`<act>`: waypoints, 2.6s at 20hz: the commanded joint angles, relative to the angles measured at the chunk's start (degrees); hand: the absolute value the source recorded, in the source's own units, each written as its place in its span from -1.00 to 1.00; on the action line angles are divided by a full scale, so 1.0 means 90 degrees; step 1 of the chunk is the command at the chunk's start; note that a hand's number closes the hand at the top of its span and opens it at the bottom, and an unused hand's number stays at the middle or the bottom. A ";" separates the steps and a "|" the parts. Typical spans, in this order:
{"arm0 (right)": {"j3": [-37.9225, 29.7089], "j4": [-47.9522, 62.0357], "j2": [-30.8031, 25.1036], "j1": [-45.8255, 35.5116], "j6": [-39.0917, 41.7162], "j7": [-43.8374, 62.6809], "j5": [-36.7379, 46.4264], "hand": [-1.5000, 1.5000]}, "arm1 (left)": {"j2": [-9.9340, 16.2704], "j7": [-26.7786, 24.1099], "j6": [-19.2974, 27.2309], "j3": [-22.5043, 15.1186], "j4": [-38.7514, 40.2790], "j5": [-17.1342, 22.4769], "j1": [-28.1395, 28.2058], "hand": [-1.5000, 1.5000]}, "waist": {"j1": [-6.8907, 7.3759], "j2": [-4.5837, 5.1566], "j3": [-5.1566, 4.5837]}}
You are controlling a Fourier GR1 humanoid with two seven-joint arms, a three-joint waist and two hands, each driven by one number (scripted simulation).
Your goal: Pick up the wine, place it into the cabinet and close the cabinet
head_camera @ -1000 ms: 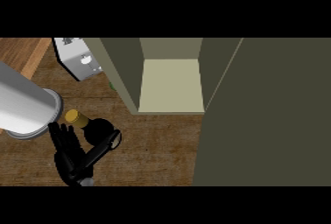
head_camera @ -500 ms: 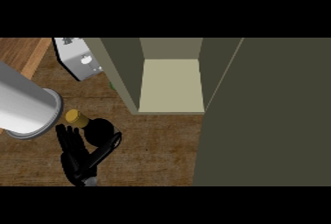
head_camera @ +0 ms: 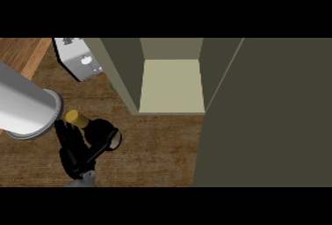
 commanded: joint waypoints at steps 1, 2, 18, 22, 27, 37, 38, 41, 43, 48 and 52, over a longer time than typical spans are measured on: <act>0.0062 -0.0831 0.0028 0.0148 -0.0119 0.0444 -0.0026 -1.00 | -0.0137 -0.0416 -0.0296 -0.0155 -0.0108 0.0129 0.0154 1.00 | 0.0010 -0.0003 0.0000; -0.0212 -0.0920 -0.0139 0.0439 0.0181 0.0203 -0.0494 -1.00 | -0.0139 -0.0401 -0.0661 0.0063 0.0521 0.0085 -0.0222 1.00 | -0.0026 0.0004 0.0001; -0.0128 -0.0264 0.0073 -0.0027 0.0000 0.0053 -0.0186 -1.00 | 0.1751 0.0312 -0.2711 -0.1392 0.0870 -0.1098 -0.0391 1.00 | -0.0033 -0.0019 0.0001; 0.0214 -0.0367 0.0166 0.0425 0.0128 -0.0264 0.0044 -1.00 | 0.2216 -0.0007 -0.3884 -0.1227 0.1050 -0.1011 -0.0526 1.00 | -0.0049 0.0002 -0.0002; -0.0478 -0.0826 -0.0095 0.0483 0.0236 0.0088 -0.0726 -1.00 | 0.2308 -0.0534 -0.3556 -0.0879 0.0784 -0.1359 -0.0617 1.00 | -0.0030 -0.0002 0.0003; -0.0543 -0.0512 -0.0086 -0.0275 0.0031 0.0524 -0.0538 -1.00 | 0.2264 0.1163 -0.3465 -0.1204 -0.2180 -0.1033 0.0194 1.00 | 0.0055 -0.0011 0.0005; -0.0414 -0.0891 -0.0039 0.0343 0.0163 0.0287 -0.0538 -1.00 | 0.2276 0.1377 -0.3431 -0.1209 -0.2441 -0.0924 0.0170 1.00 | 0.0021 -0.0022 0.0009; -0.0264 -0.0760 0.0087 0.0603 0.0228 -0.0080 -0.0408 -1.00 | 0.2262 0.1866 -0.3094 -0.1234 -0.2696 -0.1219 -0.0038 1.00 | 0.0003 -0.0009 0.0008; -0.0737 -0.0722 -0.0107 -0.0123 0.0049 0.0655 -0.0822 -1.00 | 0.2187 0.2363 -0.2803 -0.1436 -0.3416 -0.1236 0.0080 1.00 | 0.0035 -0.0013 0.0006; -0.0011 -0.0462 0.0173 0.0166 0.0132 0.0070 -0.0094 -1.00 | 0.1921 0.3149 -0.2361 -0.1780 -0.4115 -0.1716 -0.0035 1.00 | 0.0032 -0.0007 0.0004; -0.0493 -0.0584 0.0124 0.0473 0.0224 -0.0096 -0.0552 -1.00 | 0.1478 0.3950 -0.1808 -0.2234 -0.4551 -0.1995 -0.0661 1.00 | -0.0010 -0.0011 0.0009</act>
